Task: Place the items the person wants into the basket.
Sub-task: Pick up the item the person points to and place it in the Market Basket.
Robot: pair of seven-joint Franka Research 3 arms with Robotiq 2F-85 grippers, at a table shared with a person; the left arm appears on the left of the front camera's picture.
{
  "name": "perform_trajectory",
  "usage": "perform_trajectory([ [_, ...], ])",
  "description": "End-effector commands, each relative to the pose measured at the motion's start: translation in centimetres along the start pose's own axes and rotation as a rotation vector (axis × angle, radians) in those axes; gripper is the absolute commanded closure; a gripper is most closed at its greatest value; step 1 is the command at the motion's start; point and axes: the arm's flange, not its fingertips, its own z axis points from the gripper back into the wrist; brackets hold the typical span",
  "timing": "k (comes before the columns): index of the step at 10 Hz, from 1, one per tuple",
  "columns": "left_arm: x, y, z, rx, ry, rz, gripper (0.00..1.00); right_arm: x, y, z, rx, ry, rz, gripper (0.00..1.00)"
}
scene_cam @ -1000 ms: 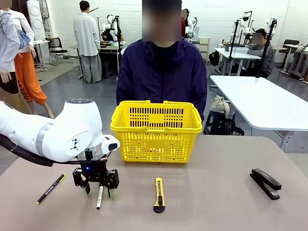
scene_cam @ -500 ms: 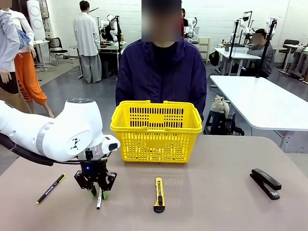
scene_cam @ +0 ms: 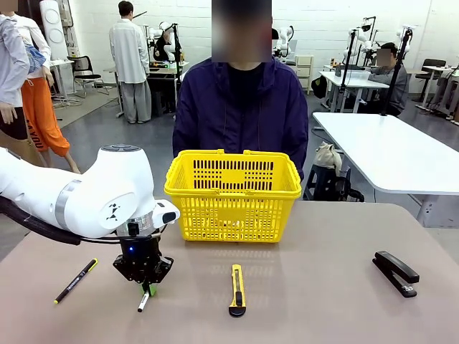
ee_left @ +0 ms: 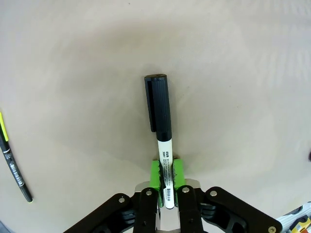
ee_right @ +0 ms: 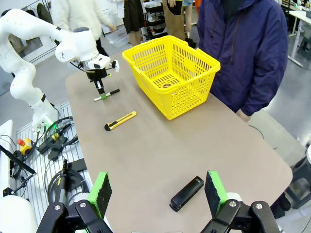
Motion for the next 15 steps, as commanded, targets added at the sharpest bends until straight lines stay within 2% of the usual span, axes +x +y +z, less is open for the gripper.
perform_trajectory([
  [1,0.1,0.1,0.4,0.011,0.008,-0.012,1.00,0.0,-0.2,-0.2,0.009,-0.033,0.014,0.00],
  [3,-0.9,1.7,6.3,0.033,0.024,-0.056,1.00,0.0,-0.2,-0.2,0.009,-0.033,0.014,0.00],
  [6,-4.5,4.7,19.1,0.035,-0.075,-0.095,1.00,0.0,-0.2,-0.2,0.009,-0.033,0.014,0.00],
  [8,-6.0,5.0,25.0,0.031,-0.143,-0.120,1.00,0.0,-0.2,-0.2,0.009,-0.033,0.014,0.00],
  [11,-6.6,5.1,29.6,0.027,-0.194,-0.113,1.00,0.0,-0.2,-0.2,0.009,-0.033,0.014,0.00],
  [15,-7.3,4.8,30.1,0.013,-0.205,-0.101,1.00,0.0,-0.2,-0.2,0.009,-0.033,0.014,0.00],
])
